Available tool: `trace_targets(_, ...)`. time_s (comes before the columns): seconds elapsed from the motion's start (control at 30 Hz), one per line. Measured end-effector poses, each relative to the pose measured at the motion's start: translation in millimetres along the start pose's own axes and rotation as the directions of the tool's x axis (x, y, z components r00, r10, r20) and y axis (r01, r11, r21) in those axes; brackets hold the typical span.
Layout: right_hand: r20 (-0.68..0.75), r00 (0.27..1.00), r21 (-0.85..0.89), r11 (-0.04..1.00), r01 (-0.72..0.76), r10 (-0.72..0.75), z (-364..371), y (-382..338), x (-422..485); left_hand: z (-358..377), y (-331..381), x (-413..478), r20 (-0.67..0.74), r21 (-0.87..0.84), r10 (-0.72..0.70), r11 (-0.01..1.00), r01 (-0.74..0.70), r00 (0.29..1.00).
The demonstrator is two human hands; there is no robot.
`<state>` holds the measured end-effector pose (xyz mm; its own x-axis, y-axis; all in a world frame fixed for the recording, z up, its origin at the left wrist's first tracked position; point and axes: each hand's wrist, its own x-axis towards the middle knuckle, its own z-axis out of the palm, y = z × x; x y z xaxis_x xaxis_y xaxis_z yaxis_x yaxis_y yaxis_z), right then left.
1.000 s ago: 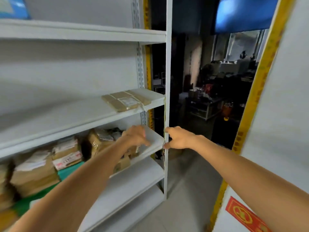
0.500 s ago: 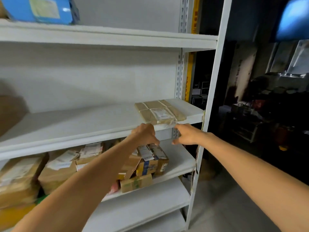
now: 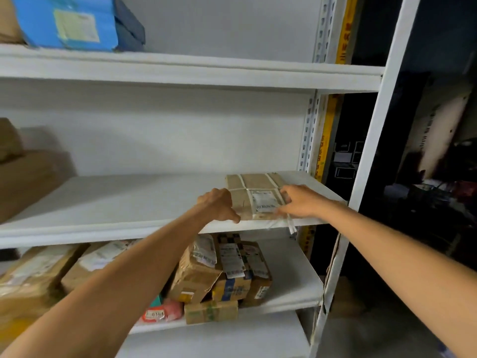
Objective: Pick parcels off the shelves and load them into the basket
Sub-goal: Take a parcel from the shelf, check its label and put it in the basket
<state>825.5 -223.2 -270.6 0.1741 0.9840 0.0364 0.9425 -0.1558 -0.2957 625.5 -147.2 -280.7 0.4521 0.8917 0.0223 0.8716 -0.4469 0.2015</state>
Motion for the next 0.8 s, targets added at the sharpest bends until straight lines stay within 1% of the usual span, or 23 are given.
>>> trace_targets(0.2,-0.034,0.999,0.071,0.997,0.029,-0.026,-7,22,14,-3,17,21,-0.048,-0.078,-0.091,0.993,0.087,0.995)
trace_targets(0.33,-0.073,0.997,0.065,0.998,0.014,-0.009,3,36,21,13,17,36,-0.022,-0.089,-0.126,0.988,0.123,0.992)
trace_targets(0.4,-0.083,0.996,0.083,0.996,-0.028,0.035,14,43,28,24,17,42,0.008,-0.141,-0.135,0.981,0.135,0.991)
trace_targets(0.5,-0.124,0.986,0.108,0.989,-0.101,0.114,31,48,38,38,19,48,0.002,-0.274,-0.169,0.948,0.163,0.986)
trace_targets(0.6,-0.171,0.948,0.188,0.953,-0.237,0.269,36,44,46,46,17,52,-0.019,-0.378,-0.252,0.898,0.226,0.968)
trace_targets(0.67,-0.156,0.925,0.21,0.927,-0.311,0.346,38,39,48,48,16,55,0.008,-0.433,-0.292,0.861,0.266,0.956)
trace_targets(0.8,-0.145,0.904,0.194,0.907,-0.373,0.402,39,33,48,50,13,58,0.058,-0.519,-0.333,0.795,0.313,0.941)
